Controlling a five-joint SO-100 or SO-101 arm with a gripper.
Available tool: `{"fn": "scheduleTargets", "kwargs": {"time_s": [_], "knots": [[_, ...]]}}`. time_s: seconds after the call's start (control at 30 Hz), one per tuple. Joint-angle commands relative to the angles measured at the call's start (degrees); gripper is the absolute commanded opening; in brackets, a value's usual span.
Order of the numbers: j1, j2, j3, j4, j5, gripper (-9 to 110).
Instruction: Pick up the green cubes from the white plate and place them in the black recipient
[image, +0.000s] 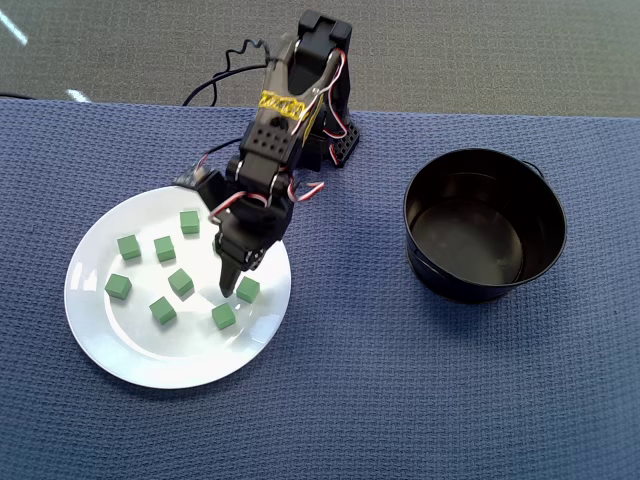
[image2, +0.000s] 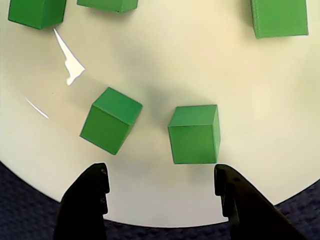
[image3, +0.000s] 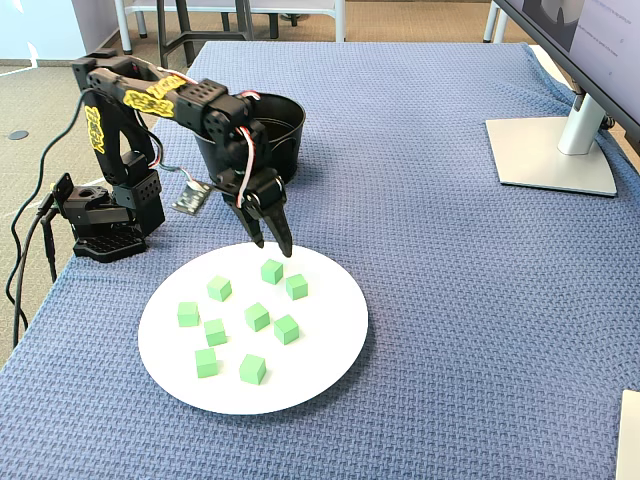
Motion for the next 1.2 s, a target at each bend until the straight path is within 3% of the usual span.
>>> {"fn": "scheduleTargets", "kwargs": {"time_s": [0.0, 0.57, 0.83, 1.17], "knots": [[-0.7, -4.0, -7.2, 4.5, -5.0, 18], [2.0, -11.2, -8.4, 2.7, -12.4, 16], [3.5, -12.2, -8.3, -0.4, -13.0, 10], [2.8, -13.2, -6.9, -2.0, -13.5, 11]]}}
